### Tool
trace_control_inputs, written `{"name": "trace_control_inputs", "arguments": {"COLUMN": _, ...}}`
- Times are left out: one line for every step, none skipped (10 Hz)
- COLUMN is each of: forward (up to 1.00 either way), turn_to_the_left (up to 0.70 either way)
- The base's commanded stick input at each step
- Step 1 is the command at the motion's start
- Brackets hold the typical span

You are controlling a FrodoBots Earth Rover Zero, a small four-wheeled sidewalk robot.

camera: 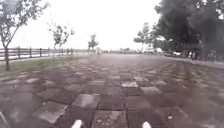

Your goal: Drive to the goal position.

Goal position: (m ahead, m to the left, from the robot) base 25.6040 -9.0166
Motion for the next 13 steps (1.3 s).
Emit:
{"name": "trace_control_inputs", "arguments": {"forward": 0.85, "turn_to_the_left": 0.0}}
{"name": "trace_control_inputs", "arguments": {"forward": 0.85, "turn_to_the_left": 0.0}}
{"name": "trace_control_inputs", "arguments": {"forward": 0.85, "turn_to_the_left": 0.0}}
{"name": "trace_control_inputs", "arguments": {"forward": 0.85, "turn_to_the_left": 0.0}}
{"name": "trace_control_inputs", "arguments": {"forward": 0.85, "turn_to_the_left": 0.0}}
{"name": "trace_control_inputs", "arguments": {"forward": 0.85, "turn_to_the_left": 0.0}}
{"name": "trace_control_inputs", "arguments": {"forward": 0.85, "turn_to_the_left": 0.0}}
{"name": "trace_control_inputs", "arguments": {"forward": 0.85, "turn_to_the_left": 0.0}}
{"name": "trace_control_inputs", "arguments": {"forward": 0.85, "turn_to_the_left": 0.0}}
{"name": "trace_control_inputs", "arguments": {"forward": 0.85, "turn_to_the_left": 0.0}}
{"name": "trace_control_inputs", "arguments": {"forward": 0.85, "turn_to_the_left": 0.0}}
{"name": "trace_control_inputs", "arguments": {"forward": 0.85, "turn_to_the_left": 0.0}}
{"name": "trace_control_inputs", "arguments": {"forward": 0.85, "turn_to_the_left": 0.0}}
